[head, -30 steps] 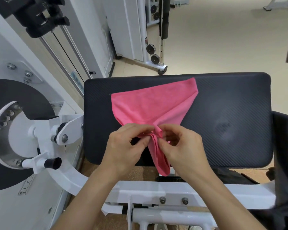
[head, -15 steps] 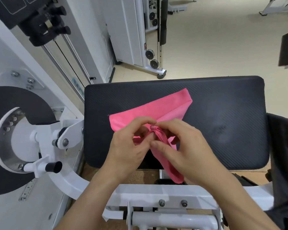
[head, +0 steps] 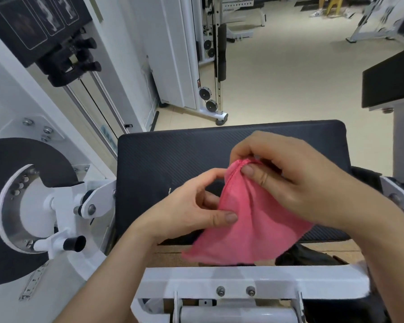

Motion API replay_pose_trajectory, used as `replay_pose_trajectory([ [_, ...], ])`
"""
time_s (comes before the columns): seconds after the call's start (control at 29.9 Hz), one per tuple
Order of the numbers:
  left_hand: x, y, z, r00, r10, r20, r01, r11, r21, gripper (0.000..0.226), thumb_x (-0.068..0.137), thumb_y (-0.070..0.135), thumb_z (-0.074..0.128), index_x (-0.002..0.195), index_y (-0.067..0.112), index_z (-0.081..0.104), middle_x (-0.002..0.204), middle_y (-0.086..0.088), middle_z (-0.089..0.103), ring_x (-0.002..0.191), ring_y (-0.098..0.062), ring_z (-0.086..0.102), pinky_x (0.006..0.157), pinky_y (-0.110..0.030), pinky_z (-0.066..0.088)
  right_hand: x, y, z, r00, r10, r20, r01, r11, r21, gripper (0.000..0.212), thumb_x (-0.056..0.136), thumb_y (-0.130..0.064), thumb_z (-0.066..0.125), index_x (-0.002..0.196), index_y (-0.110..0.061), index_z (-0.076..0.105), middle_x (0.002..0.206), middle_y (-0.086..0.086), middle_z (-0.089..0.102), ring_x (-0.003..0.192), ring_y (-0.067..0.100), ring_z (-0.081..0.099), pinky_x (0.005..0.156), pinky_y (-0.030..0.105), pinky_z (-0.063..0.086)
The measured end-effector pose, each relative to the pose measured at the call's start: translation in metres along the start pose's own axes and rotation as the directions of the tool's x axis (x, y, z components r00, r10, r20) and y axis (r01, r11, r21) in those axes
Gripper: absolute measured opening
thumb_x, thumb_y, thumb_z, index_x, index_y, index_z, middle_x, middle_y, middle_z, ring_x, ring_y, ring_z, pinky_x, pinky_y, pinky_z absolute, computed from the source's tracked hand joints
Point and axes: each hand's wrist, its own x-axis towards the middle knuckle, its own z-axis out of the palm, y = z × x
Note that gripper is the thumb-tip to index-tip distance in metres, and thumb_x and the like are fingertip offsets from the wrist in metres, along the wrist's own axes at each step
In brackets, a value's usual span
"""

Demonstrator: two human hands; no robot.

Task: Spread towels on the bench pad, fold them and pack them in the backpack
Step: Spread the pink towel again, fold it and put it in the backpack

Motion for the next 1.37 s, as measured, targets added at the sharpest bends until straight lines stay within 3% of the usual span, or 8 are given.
replay_pose_trajectory([
  [0.1,0.005,-0.004,0.004,0.996,-0.047,0.080,0.050,0.998,-0.032,0.070,0.074,0.024,0.084,0.135,0.025,0.050,0.128,-0.026,0.058,0.116,-0.044,0.058,0.098,-0.057,0.048,0.001,-0.001,-0.009,0.999,-0.031,-0.024,0.030,0.999,-0.043,0.016,0.094,-0.022,0.049,0.104,-0.019,0.060,0.093,-0.014,0.061,0.086,0.003,0.056,0.074,0.014,0.042],
  [0.27,0.011,-0.030,0.018,0.973,-0.197,0.118,0.179,0.973,0.145,0.052,0.077,0.010,0.078,0.124,0.019,0.058,0.123,0.003,0.067,0.115,-0.015,0.063,0.100,-0.037,0.051,-0.008,0.010,-0.019,0.997,0.066,-0.033,-0.070,0.990,-0.126,0.016,0.095,-0.029,0.045,0.107,-0.025,0.056,0.089,-0.016,0.061,0.081,0.007,0.056,0.069,0.021,0.042],
  [0.54,-0.010,-0.071,0.004,0.913,-0.191,-0.361,0.318,0.887,0.336,0.011,0.084,0.022,0.069,0.090,0.030,0.068,0.088,0.000,0.071,0.082,-0.016,0.067,0.080,-0.046,0.055,-0.028,0.051,-0.009,0.949,0.283,-0.139,-0.300,0.946,-0.123,0.014,0.099,-0.025,0.048,0.108,-0.018,0.055,0.086,-0.004,0.064,0.080,0.018,0.058,0.069,0.039,0.044],
  [0.64,-0.021,-0.065,-0.017,0.877,-0.135,-0.461,0.338,0.855,0.393,0.006,0.083,0.031,0.074,0.085,0.025,0.072,0.082,0.006,0.073,0.076,-0.009,0.069,0.073,-0.035,0.057,-0.035,0.075,0.001,0.900,0.395,-0.183,-0.403,0.915,-0.004,0.011,0.098,-0.026,0.048,0.105,-0.021,0.055,0.089,-0.010,0.063,0.082,0.004,0.057,0.073,0.025,0.043],
  [0.74,-0.026,-0.061,-0.047,0.837,-0.107,-0.537,0.364,0.842,0.398,0.009,0.076,0.035,0.079,0.078,0.027,0.074,0.076,0.007,0.073,0.070,-0.007,0.068,0.066,-0.030,0.053,-0.037,0.099,0.015,0.843,0.493,-0.215,-0.488,0.869,0.079,0.003,0.098,-0.026,0.049,0.099,-0.025,0.052,0.086,-0.014,0.060,0.081,-0.007,0.055,0.067,0.008,0.038],
  [0.87,-0.005,-0.069,-0.078,0.797,-0.048,-0.603,0.410,0.776,0.480,0.005,0.079,0.033,0.078,0.079,0.032,0.072,0.077,0.014,0.071,0.074,0.000,0.064,0.066,-0.024,0.048,-0.034,0.128,0.051,0.776,0.591,-0.220,-0.593,0.803,0.062,0.007,0.100,-0.027,0.047,0.099,-0.020,0.048,0.080,-0.008,0.058,0.074,0.016,0.052,0.065,0.033,0.033],
  [1.04,0.045,-0.093,-0.093,0.670,0.035,-0.742,0.470,0.753,0.460,0.021,0.082,0.028,0.075,0.101,0.031,0.067,0.099,0.014,0.064,0.093,-0.007,0.058,0.079,-0.025,0.043,-0.025,0.165,0.086,0.629,0.699,-0.342,-0.758,0.649,-0.067,0.019,0.102,-0.029,0.040,0.105,-0.013,0.049,0.094,0.005,0.056,0.081,0.026,0.048,0.068,0.036,0.031],
  [1.37,0.033,-0.115,-0.094,0.529,0.033,-0.848,0.441,0.843,0.308,0.015,0.082,0.026,0.076,0.093,0.030,0.068,0.078,0.009,0.068,0.075,-0.002,0.063,0.067,-0.021,0.048,-0.019,0.191,0.092,0.625,0.654,-0.425,-0.757,0.641,-0.127,0.025,0.102,-0.030,0.040,0.107,-0.010,0.053,0.100,0.007,0.055,0.082,0.019,0.044,0.070,0.034,0.031],
])
